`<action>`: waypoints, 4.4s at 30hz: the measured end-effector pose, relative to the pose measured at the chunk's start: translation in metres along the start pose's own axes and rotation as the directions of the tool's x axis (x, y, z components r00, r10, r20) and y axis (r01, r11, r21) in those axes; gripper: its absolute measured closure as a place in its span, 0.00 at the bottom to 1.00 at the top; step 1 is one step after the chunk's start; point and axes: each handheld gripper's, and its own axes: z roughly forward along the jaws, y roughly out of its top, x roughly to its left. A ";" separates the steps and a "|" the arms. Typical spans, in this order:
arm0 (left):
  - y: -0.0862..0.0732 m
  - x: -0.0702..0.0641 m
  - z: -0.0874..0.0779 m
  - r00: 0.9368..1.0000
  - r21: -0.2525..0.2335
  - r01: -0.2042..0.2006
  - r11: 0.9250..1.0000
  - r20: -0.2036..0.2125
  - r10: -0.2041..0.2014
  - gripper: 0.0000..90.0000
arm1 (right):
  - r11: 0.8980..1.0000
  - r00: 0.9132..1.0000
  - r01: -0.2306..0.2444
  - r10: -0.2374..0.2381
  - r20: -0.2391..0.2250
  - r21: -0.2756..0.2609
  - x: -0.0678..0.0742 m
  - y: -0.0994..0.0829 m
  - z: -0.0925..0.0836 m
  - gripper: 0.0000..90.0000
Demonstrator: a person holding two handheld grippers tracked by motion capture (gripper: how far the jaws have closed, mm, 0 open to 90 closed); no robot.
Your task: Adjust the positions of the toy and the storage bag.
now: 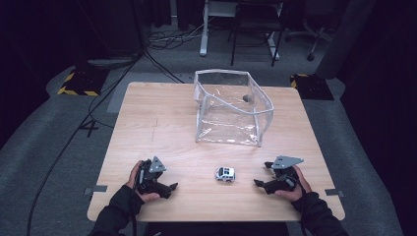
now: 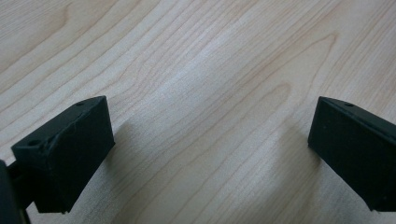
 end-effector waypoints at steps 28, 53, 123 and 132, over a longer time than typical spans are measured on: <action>0.000 0.000 0.000 1.000 0.000 0.000 1.000 0.001 0.000 0.01 | 0.989 0.972 0.149 -0.148 -0.185 -0.006 0.054 0.059 0.063 0.18; 0.000 0.000 0.000 1.000 0.001 0.000 1.000 0.005 0.000 0.01 | 0.991 0.978 0.127 -0.132 -0.161 -0.044 0.045 0.049 0.049 0.52; 0.129 0.018 0.094 0.987 -0.239 0.113 0.964 -0.083 -0.136 0.95 | 0.971 0.935 -0.229 0.239 0.263 -0.071 -0.074 -0.052 -0.058 0.52; 0.117 0.012 0.079 0.993 -0.252 0.110 0.961 -0.012 -0.117 0.96 | 0.970 0.934 -0.232 0.244 0.261 -0.075 -0.073 -0.052 -0.057 0.52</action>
